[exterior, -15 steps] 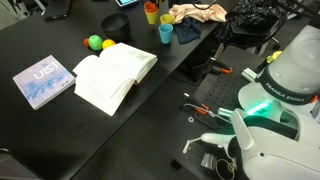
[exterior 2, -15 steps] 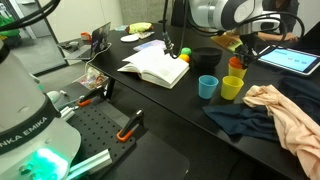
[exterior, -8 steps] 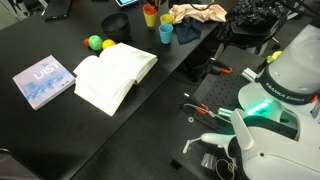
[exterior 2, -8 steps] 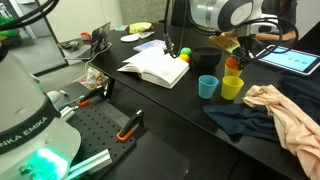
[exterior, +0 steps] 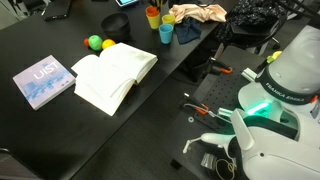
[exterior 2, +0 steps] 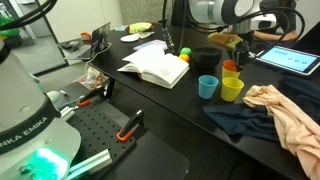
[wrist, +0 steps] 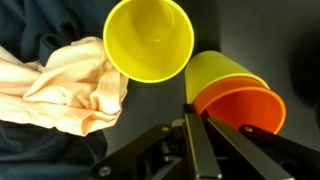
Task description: Unstack the four cups.
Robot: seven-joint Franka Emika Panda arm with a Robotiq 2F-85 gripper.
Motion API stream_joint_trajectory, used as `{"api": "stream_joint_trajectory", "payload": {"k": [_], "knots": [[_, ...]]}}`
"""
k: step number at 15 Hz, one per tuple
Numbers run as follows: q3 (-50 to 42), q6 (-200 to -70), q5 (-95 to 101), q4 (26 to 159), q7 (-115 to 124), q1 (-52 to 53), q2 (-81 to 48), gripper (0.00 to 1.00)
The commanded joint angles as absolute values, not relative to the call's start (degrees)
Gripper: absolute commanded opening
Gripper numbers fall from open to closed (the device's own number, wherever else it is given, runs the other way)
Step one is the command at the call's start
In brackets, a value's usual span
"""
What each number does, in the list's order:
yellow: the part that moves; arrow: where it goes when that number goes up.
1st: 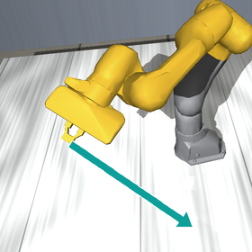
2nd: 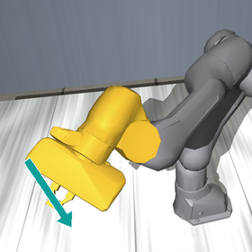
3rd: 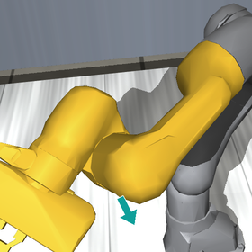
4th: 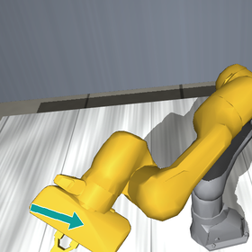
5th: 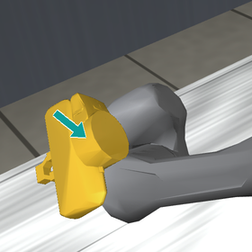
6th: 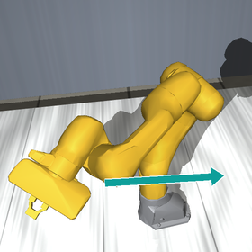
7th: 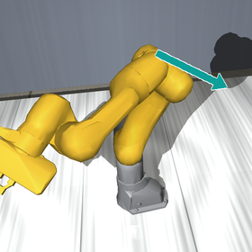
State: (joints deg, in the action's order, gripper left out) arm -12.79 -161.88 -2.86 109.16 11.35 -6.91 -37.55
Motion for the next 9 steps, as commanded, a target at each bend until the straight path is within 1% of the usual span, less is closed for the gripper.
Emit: {"api": "stream_joint_trajectory", "payload": {"k": [1,9], "knots": [[-10.7,-160.6,-3.6,110.0,9.5,-8.3,-35.5,0.03],[-11.4,-156.7,-0.1,106.6,6.3,-7.0,-31.9,0.03]]}}
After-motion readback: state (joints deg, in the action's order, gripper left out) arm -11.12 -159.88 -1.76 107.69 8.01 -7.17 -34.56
